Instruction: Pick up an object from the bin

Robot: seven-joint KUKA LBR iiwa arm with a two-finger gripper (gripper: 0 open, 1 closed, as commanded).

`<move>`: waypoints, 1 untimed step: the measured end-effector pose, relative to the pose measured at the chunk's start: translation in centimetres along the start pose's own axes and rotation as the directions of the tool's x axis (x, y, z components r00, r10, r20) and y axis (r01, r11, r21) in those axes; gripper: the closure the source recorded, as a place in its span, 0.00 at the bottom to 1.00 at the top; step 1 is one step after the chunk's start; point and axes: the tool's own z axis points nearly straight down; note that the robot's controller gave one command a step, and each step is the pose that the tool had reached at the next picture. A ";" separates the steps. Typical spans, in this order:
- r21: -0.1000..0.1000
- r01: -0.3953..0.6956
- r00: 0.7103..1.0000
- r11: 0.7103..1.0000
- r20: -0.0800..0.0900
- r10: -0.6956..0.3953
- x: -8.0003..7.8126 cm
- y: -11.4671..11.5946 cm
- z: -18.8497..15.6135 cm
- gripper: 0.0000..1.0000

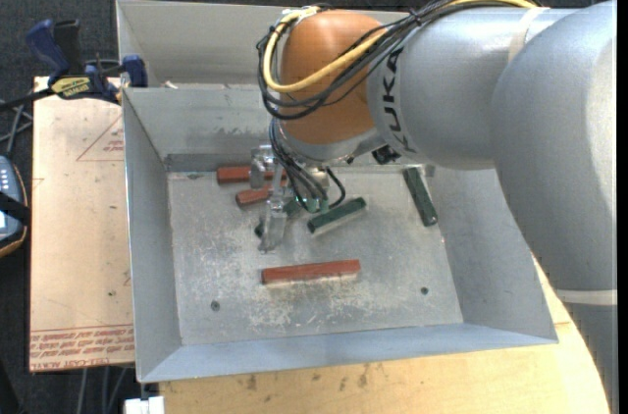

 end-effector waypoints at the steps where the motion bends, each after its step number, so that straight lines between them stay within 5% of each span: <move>1: -0.001 -0.003 1.000 1.000 0.007 0.003 -0.2 -0.1 -0.5 0.00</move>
Offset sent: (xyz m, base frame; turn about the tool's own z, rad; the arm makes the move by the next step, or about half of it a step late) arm -0.0076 -0.0458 -0.0602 -0.2104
